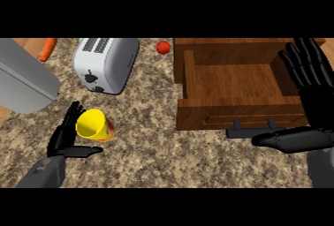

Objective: Pick up the cup, place it into the drawer and close the drawer

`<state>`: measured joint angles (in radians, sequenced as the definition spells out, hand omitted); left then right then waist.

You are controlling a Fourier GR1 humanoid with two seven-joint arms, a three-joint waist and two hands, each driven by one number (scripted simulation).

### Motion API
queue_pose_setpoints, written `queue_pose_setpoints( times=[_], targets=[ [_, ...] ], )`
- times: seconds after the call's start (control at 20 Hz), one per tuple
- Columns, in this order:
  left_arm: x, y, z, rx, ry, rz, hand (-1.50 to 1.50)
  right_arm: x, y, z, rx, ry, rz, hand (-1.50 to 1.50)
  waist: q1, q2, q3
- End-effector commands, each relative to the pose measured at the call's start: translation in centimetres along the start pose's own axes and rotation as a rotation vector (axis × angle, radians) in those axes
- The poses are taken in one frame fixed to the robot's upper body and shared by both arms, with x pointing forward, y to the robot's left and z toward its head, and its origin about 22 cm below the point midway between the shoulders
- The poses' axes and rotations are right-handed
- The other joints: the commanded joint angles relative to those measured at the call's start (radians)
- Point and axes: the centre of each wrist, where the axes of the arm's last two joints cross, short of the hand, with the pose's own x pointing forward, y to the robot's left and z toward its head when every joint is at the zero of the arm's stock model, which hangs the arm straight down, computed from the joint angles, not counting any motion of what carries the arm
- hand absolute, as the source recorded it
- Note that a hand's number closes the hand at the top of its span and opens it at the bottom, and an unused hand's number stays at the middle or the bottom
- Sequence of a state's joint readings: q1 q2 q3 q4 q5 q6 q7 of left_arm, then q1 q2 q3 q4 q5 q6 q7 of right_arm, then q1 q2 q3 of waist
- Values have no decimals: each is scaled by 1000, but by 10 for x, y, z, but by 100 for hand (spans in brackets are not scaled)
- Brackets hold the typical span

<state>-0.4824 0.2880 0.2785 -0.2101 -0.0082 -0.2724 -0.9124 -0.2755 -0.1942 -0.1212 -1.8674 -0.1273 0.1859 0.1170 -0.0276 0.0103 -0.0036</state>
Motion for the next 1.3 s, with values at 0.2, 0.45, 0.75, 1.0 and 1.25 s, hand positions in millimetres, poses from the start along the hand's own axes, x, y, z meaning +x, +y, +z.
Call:
queue_pose_setpoints(
  times=[0.2,0.45,0.75,1.0,1.25],
  targets=[
    [-5,-12,-2,-26,-72,18,-150,-1,-4,-8,6,1,9,-150,-11,8,-2],
    [0,-15,-12,-62,-88,59,-150,12,-3,-9,17,-11,7,-150,-7,4,-1],
    [-3,-26,-14,-133,-66,185,-150,-1,5,-4,24,0,-11,-150,-10,6,-2],
    [4,-30,-22,-129,-252,107,150,1,0,-2,13,23,14,-150,-6,2,-1],
    [1,-44,-25,26,-338,-94,150,12,-9,-10,3,6,31,-150,-7,5,-1]
  ],
)
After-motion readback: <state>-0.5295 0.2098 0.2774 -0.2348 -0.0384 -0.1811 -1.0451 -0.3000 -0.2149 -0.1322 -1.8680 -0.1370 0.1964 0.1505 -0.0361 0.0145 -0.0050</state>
